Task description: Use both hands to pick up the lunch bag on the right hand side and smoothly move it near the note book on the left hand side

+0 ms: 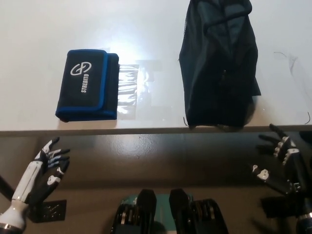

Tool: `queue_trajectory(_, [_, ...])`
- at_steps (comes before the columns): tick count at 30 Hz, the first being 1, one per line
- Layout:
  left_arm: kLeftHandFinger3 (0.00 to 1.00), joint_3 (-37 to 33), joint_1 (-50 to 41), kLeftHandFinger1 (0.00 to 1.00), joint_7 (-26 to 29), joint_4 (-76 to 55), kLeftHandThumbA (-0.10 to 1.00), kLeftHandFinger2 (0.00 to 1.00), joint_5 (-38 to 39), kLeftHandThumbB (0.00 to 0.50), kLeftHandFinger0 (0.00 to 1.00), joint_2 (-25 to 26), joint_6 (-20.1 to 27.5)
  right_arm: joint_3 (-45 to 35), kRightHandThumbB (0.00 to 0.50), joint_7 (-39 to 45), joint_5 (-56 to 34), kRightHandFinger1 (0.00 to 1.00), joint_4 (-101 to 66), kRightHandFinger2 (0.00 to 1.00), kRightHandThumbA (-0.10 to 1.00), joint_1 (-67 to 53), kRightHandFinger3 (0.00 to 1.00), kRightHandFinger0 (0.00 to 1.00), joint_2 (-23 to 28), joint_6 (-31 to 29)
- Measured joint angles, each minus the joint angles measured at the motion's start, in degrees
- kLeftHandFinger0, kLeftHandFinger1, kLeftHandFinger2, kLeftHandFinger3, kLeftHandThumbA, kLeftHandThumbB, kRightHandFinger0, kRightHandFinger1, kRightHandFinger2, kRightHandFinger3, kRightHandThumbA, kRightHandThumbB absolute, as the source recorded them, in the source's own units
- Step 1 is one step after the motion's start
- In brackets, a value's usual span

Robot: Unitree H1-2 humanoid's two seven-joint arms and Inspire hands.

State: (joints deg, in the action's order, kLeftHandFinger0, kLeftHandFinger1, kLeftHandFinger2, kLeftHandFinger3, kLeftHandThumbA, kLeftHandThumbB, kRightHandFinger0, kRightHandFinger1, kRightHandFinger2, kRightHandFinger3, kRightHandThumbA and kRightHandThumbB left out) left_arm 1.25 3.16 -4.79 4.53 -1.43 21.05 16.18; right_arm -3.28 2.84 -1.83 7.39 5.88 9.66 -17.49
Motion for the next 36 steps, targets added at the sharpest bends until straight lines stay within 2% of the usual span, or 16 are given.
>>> queue_trajectory(2, [1.00,0.05,-0.01,0.77,-0.11,-1.70,0.86,0.79,0.02,0.135,0.83,0.02,0.29,-0.47,0.084,-0.02,-0.32,0.63,-1.59,0.73,0.89,-0.27,0.89,0.60,0.00,-0.49])
queue_trajectory(4, [1.00,0.19,0.10,0.77,-0.49,-5.92,0.88,0.79,0.30,0.121,0.84,0.14,0.78,-1.59,0.090,-0.13,-1.10,0.65,-5.72,0.74,0.91,-0.56,0.90,0.62,0.00,-1.25])
queue_trajectory(6, [1.00,0.23,0.49,0.84,-0.74,-8.47,1.00,0.87,0.66,0.157,0.84,0.19,0.92,-2.44,0.084,-0.18,-1.56,0.74,-8.50,0.84,0.88,-0.55,0.93,0.72,0.01,-1.53])
queue_trajectory(7, [1.00,0.29,0.99,0.95,-0.95,-10.38,1.00,0.98,0.90,0.192,0.92,0.25,0.96,-2.94,0.104,-0.22,-1.89,0.81,-10.28,0.92,0.91,-0.51,0.98,0.79,0.02,-1.60])
queue_trajectory(9, [1.00,0.41,2.17,1.00,-1.39,-13.61,1.00,1.00,1.46,0.217,1.00,0.45,0.78,-3.82,0.126,-0.32,-2.52,0.88,-13.54,1.00,0.95,-0.46,1.00,0.86,0.02,-1.58])
queue_trajectory(10, [1.00,0.52,2.84,1.00,-1.53,-15.15,1.00,1.00,1.88,0.263,1.00,0.57,0.61,-4.26,0.152,-0.43,-2.90,1.00,-15.11,1.00,1.00,-0.34,1.00,1.00,0.02,-1.57])
queue_trajectory(12, [1.00,0.68,5.00,1.00,-1.93,-18.51,1.00,1.00,3.26,0.300,1.00,0.90,-0.42,-5.18,0.198,-0.68,-3.69,1.00,-17.60,1.00,1.00,0.23,1.00,1.00,0.14,-1.35])
queue_trajectory(14, [1.00,0.69,7.71,1.00,-2.59,-21.25,1.00,1.00,4.94,0.325,1.00,1.35,-2.02,-6.08,0.216,-0.77,-4.09,1.00,-19.29,1.00,1.00,1.39,1.00,1.00,0.66,-0.95])
queue_trajectory(18, [1.00,0.50,13.93,1.00,-3.45,-24.16,1.00,1.00,6.86,0.384,1.00,1.81,-5.90,-7.32,0.310,-0.82,-4.92,1.00,-20.61,1.00,1.00,3.90,1.00,1.00,2.37,0.19])
queue_trajectory(19, [1.00,0.22,15.26,1.00,-3.65,-24.16,1.00,1.00,7.21,0.400,1.00,1.80,-6.91,-7.50,0.309,-0.78,-5.30,1.00,-20.61,1.00,1.00,4.29,1.00,1.00,2.86,0.64])
queue_trajectory(22, [1.00,-0.41,18.53,1.00,-4.16,-23.74,1.00,1.00,7.99,0.388,1.00,1.63,-9.66,-7.96,0.327,-0.70,-6.70,1.00,-20.36,1.00,1.00,5.64,1.00,1.00,4.08,2.23])
queue_trajectory(25, [1.00,-0.84,22.01,1.00,-4.78,-21.80,1.00,1.00,8.97,0.430,1.00,1.06,-12.25,-8.30,0.362,-0.59,-8.48,1.00,-19.21,1.00,1.00,7.75,1.00,1.00,5.17,3.84])
queue_trajectory(27, [1.00,-0.94,25.14,1.00,-5.16,-19.20,1.00,1.00,9.96,0.451,1.00,0.05,-14.31,-8.54,0.359,-0.48,-9.80,1.00,-17.52,1.00,1.00,10.00,1.00,1.00,5.95,4.97])
queue_trajectory(31, [1.00,-0.99,31.61,1.00,-5.93,-11.89,1.00,1.00,11.81,0.435,1.00,-2.59,-17.77,-8.64,0.371,0.31,-12.66,1.00,-12.80,1.00,1.00,14.69,1.00,1.00,6.84,6.81])
queue_trajectory(34, [1.00,-1.06,35.87,1.00,-6.33,-6.77,1.00,1.00,12.38,0.453,1.00,-4.07,-19.27,-8.64,0.385,1.06,-14.52,1.00,-8.69,1.00,1.00,17.83,1.00,1.00,7.12,7.71])
queue_trajectory(36, [1.00,-1.29,39.01,1.00,-6.96,-1.88,1.00,1.00,12.69,0.421,1.00,-4.91,-20.18,-8.62,0.373,1.66,-15.51,1.00,-4.84,1.00,1.00,20.34,1.00,1.00,7.17,8.17])
